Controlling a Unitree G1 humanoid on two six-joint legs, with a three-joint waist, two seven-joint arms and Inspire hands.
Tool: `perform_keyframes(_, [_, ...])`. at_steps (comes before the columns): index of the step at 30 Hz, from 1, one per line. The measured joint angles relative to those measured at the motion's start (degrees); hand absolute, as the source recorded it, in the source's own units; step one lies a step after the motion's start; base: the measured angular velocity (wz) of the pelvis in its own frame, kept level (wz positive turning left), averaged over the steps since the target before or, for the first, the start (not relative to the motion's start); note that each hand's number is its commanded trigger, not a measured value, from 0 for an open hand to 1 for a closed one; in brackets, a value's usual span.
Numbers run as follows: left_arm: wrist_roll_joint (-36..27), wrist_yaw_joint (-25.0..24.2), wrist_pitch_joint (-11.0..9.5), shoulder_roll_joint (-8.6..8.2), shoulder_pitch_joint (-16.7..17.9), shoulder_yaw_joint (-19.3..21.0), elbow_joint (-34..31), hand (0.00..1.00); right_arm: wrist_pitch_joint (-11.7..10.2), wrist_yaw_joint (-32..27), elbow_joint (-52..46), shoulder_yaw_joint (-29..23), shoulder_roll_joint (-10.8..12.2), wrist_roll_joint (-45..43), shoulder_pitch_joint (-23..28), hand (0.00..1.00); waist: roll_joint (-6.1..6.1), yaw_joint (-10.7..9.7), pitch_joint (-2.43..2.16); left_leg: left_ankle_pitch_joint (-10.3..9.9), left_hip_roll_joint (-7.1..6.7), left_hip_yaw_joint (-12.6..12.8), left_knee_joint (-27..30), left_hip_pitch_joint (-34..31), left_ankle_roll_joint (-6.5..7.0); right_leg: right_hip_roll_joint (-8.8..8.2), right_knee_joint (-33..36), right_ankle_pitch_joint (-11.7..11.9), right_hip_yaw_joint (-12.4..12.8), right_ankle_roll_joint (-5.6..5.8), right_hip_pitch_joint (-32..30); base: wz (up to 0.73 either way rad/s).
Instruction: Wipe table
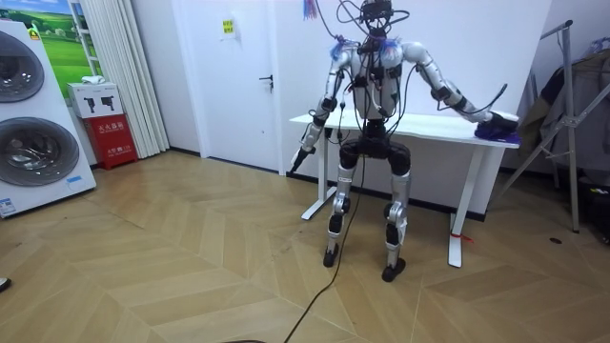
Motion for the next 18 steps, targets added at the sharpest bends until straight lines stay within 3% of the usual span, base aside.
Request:
perform_keyframes(2, [0.0,-0.03,-0.1,-0.59,-0.97,-2.08,-0.01,0.0,0.91,2.12,-8.33,7.71,0.3,-3.51,-2.34,1.0,0.34,2.15,0.76,0.0,0.02,-0.14,-0.33,0.23,0.0,0.29,0.31,0.32,1.02,-0.33,-0.82,-0.26])
perform_keyframes(6, [0.12,-1.19,-0.78,-1.02,-2.21,-5.21,-0.01,0.0,1.32,6.88,-14.68,20.4,3.3,-10.71,-13.51,1.0,1.08,5.5,0.98,0.03,0.02,-0.85,-0.43,-0.07,-0.01,0.49,0.23,0.49,1.02,-0.52,-1.09,-0.01])
perform_keyframes(8, [0.09,-1.17,-0.43,-1.16,-2.77,-6.69,-0.57,0.0,0.56,9.26,-16.09,26.02,5.23,-12.64,-20.49,1.0,1.41,8.69,0.89,0.08,-0.02,-1.38,-0.5,-0.41,-0.02,0.5,0.18,0.41,0.79,-0.42,-1.81,0.1])
perform_keyframes(9, [0.03,-1.17,-0.26,-1.18,-2.75,-7.08,-0.59,0.0,0.52,9.79,-16.1,27.49,5.66,-13.3,-22.24,1.0,1.49,9.25,0.9,0.19,-0.07,-1.72,-0.51,-0.56,-0.03,0.5,0.11,0.38,0.58,-0.38,-1.8,0.23])
perform_keyframes(11, [0.15,-1.41,1.15,-1.6,-3.1,-7.49,-0.24,0.0,0.67,11.67,-16.0,31.09,6.87,-14.29,-27.01,1.0,1.19,12.22,0.84,0.57,-0.15,-3.24,-0.58,-1.16,0.07,0.46,0.23,0.37,-0.59,-0.36,-1.64,0.28])
perform_keyframes(14, [0.15,-2.48,2.17,-1.71,-2.52,-7.78,0.18,0.0,0.42,13.78,-15.06,32.46,7.88,-14.15,-28.77,1.0,1.17,13.27,0.87,0.57,-0.18,-6.32,-0.6,-0.81,0.08,0.4,-0.11,0.37,-3.05,-0.37,0.35,0.48])
perform_keyframes(18, [0.15,-3.82,2.2,-1.81,-2.02,-7.84,0.03,0.0,-0.28,15.78,-13.82,32.44,7.87,-13.67,-28.71,1.0,1.3,13.86,0.97,0.57,-0.2,-7.21,-0.61,-0.58,0.08,0.42,-0.84,0.34,-3.89,-0.31,1.28,0.1])
